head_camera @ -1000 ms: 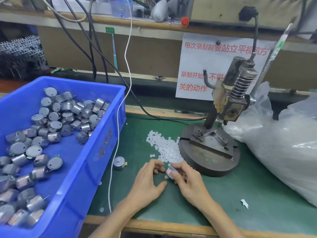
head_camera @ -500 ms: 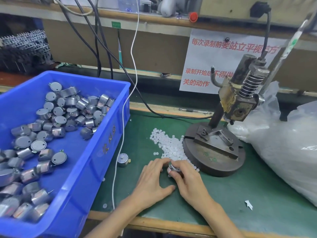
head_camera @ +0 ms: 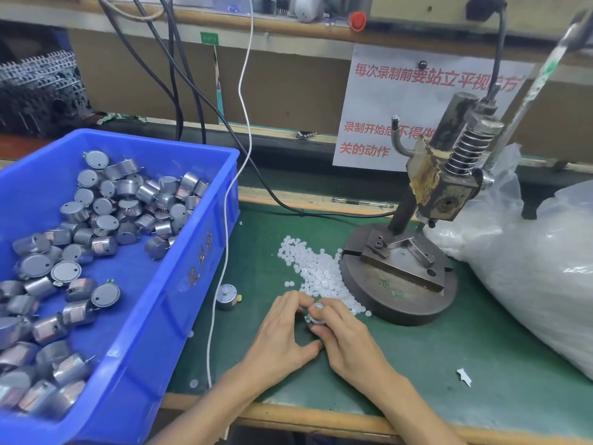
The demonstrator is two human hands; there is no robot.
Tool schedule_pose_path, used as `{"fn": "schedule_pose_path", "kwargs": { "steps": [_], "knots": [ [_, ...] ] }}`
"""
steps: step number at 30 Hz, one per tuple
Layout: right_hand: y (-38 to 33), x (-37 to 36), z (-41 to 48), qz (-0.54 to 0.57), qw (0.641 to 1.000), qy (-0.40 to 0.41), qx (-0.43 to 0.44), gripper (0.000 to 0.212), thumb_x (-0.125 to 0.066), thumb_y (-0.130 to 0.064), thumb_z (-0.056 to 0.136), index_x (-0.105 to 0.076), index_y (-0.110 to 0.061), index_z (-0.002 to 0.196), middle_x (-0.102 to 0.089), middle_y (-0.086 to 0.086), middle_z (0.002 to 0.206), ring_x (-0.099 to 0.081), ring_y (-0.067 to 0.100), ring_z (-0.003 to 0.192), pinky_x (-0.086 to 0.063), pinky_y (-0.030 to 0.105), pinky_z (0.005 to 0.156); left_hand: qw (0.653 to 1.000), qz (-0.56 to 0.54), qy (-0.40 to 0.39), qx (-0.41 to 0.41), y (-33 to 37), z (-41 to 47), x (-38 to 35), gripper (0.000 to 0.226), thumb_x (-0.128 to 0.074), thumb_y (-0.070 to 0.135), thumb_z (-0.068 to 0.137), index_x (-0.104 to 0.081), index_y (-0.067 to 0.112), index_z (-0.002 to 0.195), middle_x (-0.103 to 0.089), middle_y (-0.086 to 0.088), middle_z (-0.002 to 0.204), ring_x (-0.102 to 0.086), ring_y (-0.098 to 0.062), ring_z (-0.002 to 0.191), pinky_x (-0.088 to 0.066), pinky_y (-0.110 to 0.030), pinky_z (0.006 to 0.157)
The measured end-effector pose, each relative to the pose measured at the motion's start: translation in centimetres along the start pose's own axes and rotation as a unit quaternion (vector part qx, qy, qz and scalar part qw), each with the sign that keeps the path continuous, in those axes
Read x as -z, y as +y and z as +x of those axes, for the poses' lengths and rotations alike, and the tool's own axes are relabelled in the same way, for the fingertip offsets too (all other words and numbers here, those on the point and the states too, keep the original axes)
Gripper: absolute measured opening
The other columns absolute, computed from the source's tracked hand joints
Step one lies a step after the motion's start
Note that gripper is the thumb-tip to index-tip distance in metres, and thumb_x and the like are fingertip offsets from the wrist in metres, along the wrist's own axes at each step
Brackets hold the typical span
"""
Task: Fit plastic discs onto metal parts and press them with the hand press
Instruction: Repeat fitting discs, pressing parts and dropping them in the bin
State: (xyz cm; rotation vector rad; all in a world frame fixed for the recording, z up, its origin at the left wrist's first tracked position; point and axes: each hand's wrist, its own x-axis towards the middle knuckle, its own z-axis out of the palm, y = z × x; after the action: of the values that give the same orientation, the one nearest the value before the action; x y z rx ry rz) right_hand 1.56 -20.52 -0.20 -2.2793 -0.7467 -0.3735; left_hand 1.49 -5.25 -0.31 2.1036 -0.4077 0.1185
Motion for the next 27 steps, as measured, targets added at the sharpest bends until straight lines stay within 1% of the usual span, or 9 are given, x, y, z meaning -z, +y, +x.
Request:
{"fn": "schedule_pose_path", "kwargs": {
  "steps": [5, 7, 9, 11, 13, 16, 21, 24, 27],
  "knots": [
    [0.5, -0.3, -0.2, 0.02, 0.999, 0.005, -0.027, 0.016, -0.055, -0.006, 0.09, -0.06, -0.007, 0.106, -0.056, -0.002, 0.101, -0.053, 0.005, 0.086, -0.046, 0.021, 0.075, 1.0, 0.019, -0.009, -0.009, 0.0, -0.1, 0.1, 0.048, -0.072, 0.014, 0.07, -0.048, 0.022, 0.11, -0.048, 0.015, 0.109, -0.048, -0.007, 0.102, -0.036, -0.014, 0.09],
    [0.5, -0.2, 0.0, 0.056, 0.995, 0.013, -0.08, 0.017, -0.057, -0.011, 0.092, -0.06, -0.014, 0.109, -0.059, -0.007, 0.099, -0.054, -0.001, 0.082, -0.045, 0.017, 0.075, 0.999, 0.04, -0.009, -0.031, 0.1, -0.1, 0.0, 0.059, -0.07, 0.017, 0.071, -0.045, 0.026, 0.124, -0.046, 0.017, 0.117, -0.047, -0.005, 0.105, -0.037, -0.021, 0.096],
    [0.5, 0.0, 0.0, 0.107, 0.986, 0.013, -0.131, 0.022, -0.058, -0.014, 0.093, -0.054, -0.028, 0.109, -0.064, -0.014, 0.088, -0.057, -0.001, 0.071, -0.043, 0.012, 0.069, 0.996, 0.05, -0.006, -0.072, 0.1, -0.3, 0.0, 0.066, -0.066, 0.015, 0.073, -0.04, 0.031, 0.132, -0.044, 0.019, 0.126, -0.046, -0.004, 0.112, -0.035, -0.02, 0.101],
    [0.4, 0.3, 0.1, 0.166, 0.972, 0.015, -0.169, 0.019, -0.055, -0.016, 0.095, -0.048, -0.031, 0.103, -0.069, -0.014, 0.079, -0.063, 0.001, 0.071, -0.045, 0.013, 0.068, 0.992, 0.052, -0.003, -0.112, 0.0, -0.3, -0.2, 0.061, -0.064, 0.009, 0.076, -0.046, 0.027, 0.132, -0.048, 0.015, 0.128, -0.045, -0.004, 0.117, -0.034, -0.017, 0.102],
    [0.4, 0.4, 0.1, 0.173, 0.969, 0.031, -0.175, 0.004, -0.049, -0.026, 0.097, -0.047, -0.029, 0.098, -0.067, -0.021, 0.074, -0.063, -0.001, 0.069, -0.042, 0.012, 0.066, 0.991, 0.047, 0.008, -0.125, -0.1, -0.2, -0.2, 0.053, -0.066, 0.007, 0.079, -0.052, 0.023, 0.128, -0.052, 0.018, 0.12, -0.048, -0.001, 0.11, -0.037, -0.015, 0.096],
    [0.3, 0.6, 0.1, 0.187, 0.961, 0.083, -0.188, 0.021, -0.038, -0.042, 0.093, -0.051, -0.026, 0.091, -0.06, -0.012, 0.065, -0.049, 0.004, 0.054, -0.041, 0.028, 0.06, 0.993, 0.016, 0.028, -0.113, 0.5, 0.9, -0.7, 0.043, -0.069, 0.009, 0.08, -0.059, 0.022, 0.121, -0.055, 0.024, 0.101, -0.05, 0.006, 0.086, -0.04, -0.011, 0.08],
    [2.0, 4.3, 0.3, 0.256, 0.916, 0.171, -0.257, 0.017, -0.041, -0.033, 0.1, -0.057, -0.026, 0.102, -0.051, 0.0, 0.051, -0.046, 0.015, 0.046, -0.039, 0.025, 0.044, 0.994, -0.095, 0.03, -0.047, 4.7, 5.2, -3.4, 0.047, -0.069, 0.015, 0.081, -0.058, 0.046, 0.115, -0.065, 0.008, 0.085, -0.051, -0.002, 0.061, -0.041, -0.011, 0.065],
    [4.2, 8.1, 1.3, 0.205, 0.9, 0.193, -0.333, 0.018, -0.043, -0.028, 0.1, -0.058, -0.019, 0.093, -0.049, -0.001, 0.041, -0.045, 0.013, 0.039, -0.039, 0.024, 0.042, 0.992, -0.125, -0.013, 0.003, 7.5, 8.2, -5.7, 0.037, -0.07, 0.017, 0.08, -0.062, 0.033, 0.113, -0.067, 0.006, 0.076, -0.056, -0.004, 0.059, -0.046, -0.017, 0.061],
    [5.8, 10.8, 2.4, 0.159, 0.899, 0.165, -0.372, 0.02, -0.041, -0.028, 0.099, -0.054, -0.017, 0.09, -0.054, -0.005, 0.04, -0.047, 0.009, 0.036, -0.04, 0.017, 0.041, 0.998, -0.059, -0.009, 0.03, 8.9, 10.5, -7.5, 0.025, -0.066, 0.025, 0.083, -0.059, 0.033, 0.106, -0.064, 0.007, 0.072, -0.059, -0.011, 0.067, -0.049, -0.028, 0.059]
  ]
}}
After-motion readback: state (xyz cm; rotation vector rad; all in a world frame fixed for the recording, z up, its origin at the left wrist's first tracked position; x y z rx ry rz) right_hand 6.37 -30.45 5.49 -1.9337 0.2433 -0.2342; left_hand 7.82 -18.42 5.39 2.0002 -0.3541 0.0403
